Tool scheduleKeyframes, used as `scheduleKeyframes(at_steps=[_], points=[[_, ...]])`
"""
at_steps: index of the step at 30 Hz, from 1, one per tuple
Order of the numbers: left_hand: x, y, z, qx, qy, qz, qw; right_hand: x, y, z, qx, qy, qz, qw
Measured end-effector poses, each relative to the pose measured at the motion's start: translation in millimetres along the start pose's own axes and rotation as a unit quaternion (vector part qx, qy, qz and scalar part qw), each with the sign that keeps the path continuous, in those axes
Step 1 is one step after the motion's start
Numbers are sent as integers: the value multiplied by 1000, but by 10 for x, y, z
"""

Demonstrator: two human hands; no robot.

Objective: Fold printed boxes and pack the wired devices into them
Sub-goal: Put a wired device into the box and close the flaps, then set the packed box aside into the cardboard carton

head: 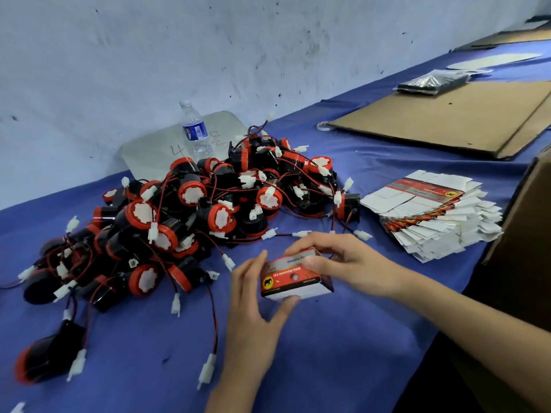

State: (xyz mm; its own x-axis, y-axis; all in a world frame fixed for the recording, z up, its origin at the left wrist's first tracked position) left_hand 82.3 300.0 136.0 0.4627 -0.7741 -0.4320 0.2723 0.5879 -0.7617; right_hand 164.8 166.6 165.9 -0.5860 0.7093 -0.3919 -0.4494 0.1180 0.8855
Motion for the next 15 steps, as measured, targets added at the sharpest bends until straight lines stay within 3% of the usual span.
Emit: scheduleKeyframes(at_steps=[7,10,15], points=[[22,45,-16,-5,19,22,1000,46,-16,-162,-26,-4,-87,996],[27,-23,-8,23,22,40,999,41,-19,-172,-26,-19,-89,996],[53,-17,-4,-4,32,42,999,13,-28,-128,-28,-37,-90,995]])
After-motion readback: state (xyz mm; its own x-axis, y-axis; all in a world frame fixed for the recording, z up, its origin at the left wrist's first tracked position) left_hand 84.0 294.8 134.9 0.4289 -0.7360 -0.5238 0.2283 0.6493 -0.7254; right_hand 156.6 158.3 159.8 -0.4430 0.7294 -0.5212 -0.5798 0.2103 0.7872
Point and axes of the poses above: each hand's wrist, its own z-axis towards the middle knuckle, its own x-axis out of the palm, y = z × x, the point moved 8 cm from there along z, towards the middle knuckle, and after that the axes turned 2 degrees about -z, right-handed, at the moved point
